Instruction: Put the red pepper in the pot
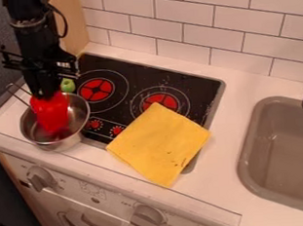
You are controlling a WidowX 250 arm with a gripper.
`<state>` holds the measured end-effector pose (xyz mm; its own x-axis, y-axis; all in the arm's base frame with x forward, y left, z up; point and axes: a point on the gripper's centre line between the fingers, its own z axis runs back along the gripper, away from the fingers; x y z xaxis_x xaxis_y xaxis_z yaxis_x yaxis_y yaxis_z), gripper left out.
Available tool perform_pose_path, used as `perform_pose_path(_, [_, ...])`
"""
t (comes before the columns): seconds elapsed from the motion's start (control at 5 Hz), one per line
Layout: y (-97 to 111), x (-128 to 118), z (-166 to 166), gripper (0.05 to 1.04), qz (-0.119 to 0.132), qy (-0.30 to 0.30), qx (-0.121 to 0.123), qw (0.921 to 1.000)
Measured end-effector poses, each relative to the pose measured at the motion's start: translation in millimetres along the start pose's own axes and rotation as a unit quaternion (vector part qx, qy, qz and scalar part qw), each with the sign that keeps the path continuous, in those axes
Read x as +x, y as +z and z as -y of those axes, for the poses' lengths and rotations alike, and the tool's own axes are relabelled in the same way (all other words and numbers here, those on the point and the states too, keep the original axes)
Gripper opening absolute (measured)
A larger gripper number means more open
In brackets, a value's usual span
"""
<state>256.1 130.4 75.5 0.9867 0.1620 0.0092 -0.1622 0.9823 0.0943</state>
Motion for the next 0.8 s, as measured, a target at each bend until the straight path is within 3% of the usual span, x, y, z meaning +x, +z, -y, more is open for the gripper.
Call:
perform_pose_path(0.2, [-1, 0, 0, 0.14, -0.001, 0.0, 0.0, 1.0])
perform_pose_path(0.4, [-1, 0, 0, 0.352, -0.001, -0.002, 0.0, 1.0])
perform_pose_path(0.6, [3, -3, 0, 0.652, 0.004, -0.004, 0.003, 1.0])
perform_pose_path(0.8, [26, -7, 2, 0.944, 0.041, -0.004, 0.004, 0.9992])
